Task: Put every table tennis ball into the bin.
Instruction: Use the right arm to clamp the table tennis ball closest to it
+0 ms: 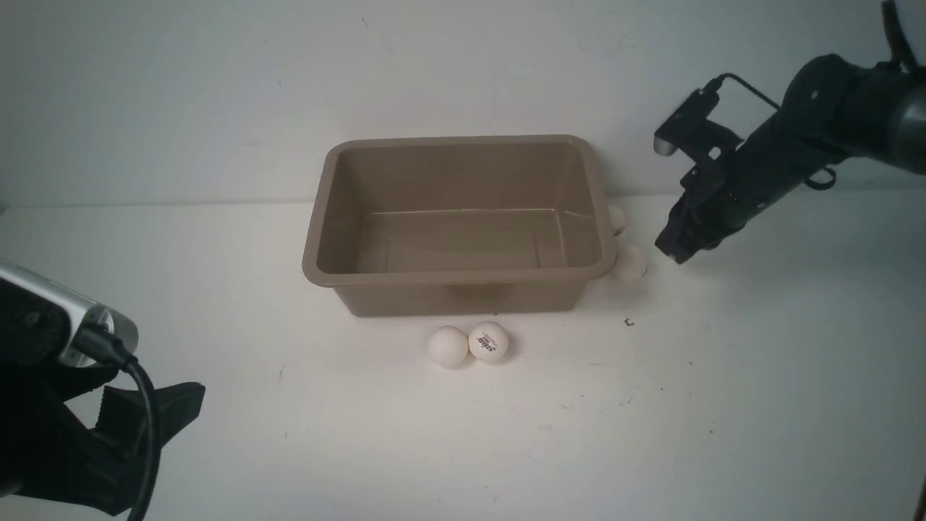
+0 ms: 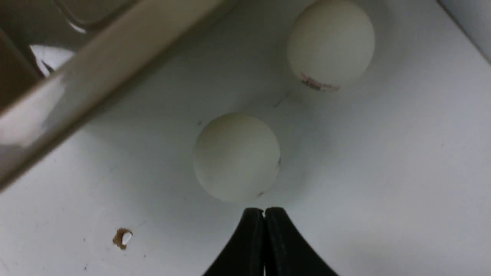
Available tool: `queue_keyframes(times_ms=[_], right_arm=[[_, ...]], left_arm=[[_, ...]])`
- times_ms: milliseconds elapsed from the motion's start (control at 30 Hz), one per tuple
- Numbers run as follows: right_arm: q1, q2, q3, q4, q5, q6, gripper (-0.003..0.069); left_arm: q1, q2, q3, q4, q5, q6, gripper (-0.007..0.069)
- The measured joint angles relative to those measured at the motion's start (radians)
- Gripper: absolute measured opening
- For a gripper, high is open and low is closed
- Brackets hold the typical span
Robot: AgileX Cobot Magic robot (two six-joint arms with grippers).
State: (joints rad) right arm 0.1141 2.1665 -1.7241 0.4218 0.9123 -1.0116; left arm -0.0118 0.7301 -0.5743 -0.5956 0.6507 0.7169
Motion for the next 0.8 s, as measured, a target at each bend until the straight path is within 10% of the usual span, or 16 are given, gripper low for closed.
queue_keyframes(times_ms=[233,567,800], right_arm=[[0.0,0.0,-0.008,0.085,-0.005,-0.021,0.0014],[-0.005,0.0,-0.008,0.197,-0.154,-0.03,0.0311],[-0.005,0.037,-0.015,0.283,-0.219,-0.038,0.0339]], left_arm=[[0.0,0.0,0.0,0.0,0.0,0.001,0.052],[0.0,0.0,0.0,0.0,0.0,0.001,0.052],[0.0,0.0,0.0,0.0,0.0,0.001,0.052]])
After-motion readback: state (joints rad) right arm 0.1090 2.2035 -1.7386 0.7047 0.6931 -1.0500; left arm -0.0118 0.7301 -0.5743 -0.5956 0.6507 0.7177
